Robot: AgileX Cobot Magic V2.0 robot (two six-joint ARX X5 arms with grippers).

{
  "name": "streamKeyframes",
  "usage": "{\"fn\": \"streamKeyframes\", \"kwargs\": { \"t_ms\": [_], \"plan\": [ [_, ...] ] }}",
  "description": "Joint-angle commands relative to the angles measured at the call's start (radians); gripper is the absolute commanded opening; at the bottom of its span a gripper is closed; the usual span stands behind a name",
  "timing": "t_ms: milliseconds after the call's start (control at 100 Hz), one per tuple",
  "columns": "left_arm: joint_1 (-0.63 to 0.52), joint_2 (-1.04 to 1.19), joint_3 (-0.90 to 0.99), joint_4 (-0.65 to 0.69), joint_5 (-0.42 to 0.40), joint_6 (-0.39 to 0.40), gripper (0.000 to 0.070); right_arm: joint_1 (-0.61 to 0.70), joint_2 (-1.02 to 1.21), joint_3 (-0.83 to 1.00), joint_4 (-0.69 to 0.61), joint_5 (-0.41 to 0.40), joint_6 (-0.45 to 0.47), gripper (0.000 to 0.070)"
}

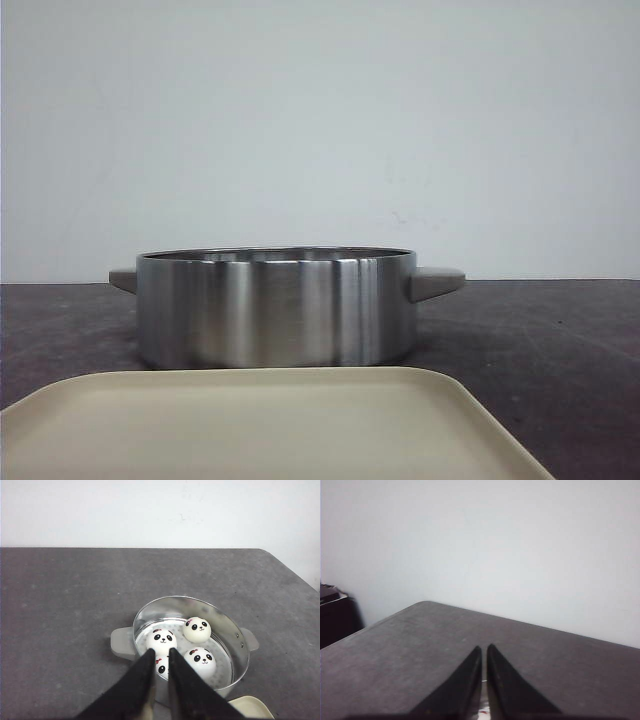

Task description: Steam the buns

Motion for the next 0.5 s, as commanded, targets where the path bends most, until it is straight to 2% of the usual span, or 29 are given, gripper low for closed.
{"fn": "streamKeyframes", "kwargs": {
  "t_ms": [0,80,170,250,350,490],
  "plan": [
    [-0.005,0.004,0.01,0.01,-0.003,0.0,0.0,-0.031,-0.03,0.012,-0.064,0.013,-0.009,0.0011],
    [-0.005,0.004,0.01,0.01,-0.003,0.0,0.0,-0.111,-0.081,0.0,-0.157,0.005,-0.032,0.0011],
    [-0.005,0.004,0.01,0.01,-0.003,0.0,0.0,-0.233,-0.149,-0.055,-0.188,-0.037,-0.076,0.0011],
    [-0.005,0.004,0.01,0.01,-0.003,0.0,0.0,-0.364,-0.232,-0.137,-0.183,-0.128,-0.121,0.0011],
    [-0.005,0.004,0.01,0.01,-0.003,0.0,0.0,-0.525,-0.349,-0.27,-0.154,-0.219,-0.122,0.0011],
    [-0.005,0.004,0.01,0.01,-0.003,0.0,0.0,-0.707,-0.509,-0.467,-0.098,-0.223,-0.124,0.0011]
  ]
}}
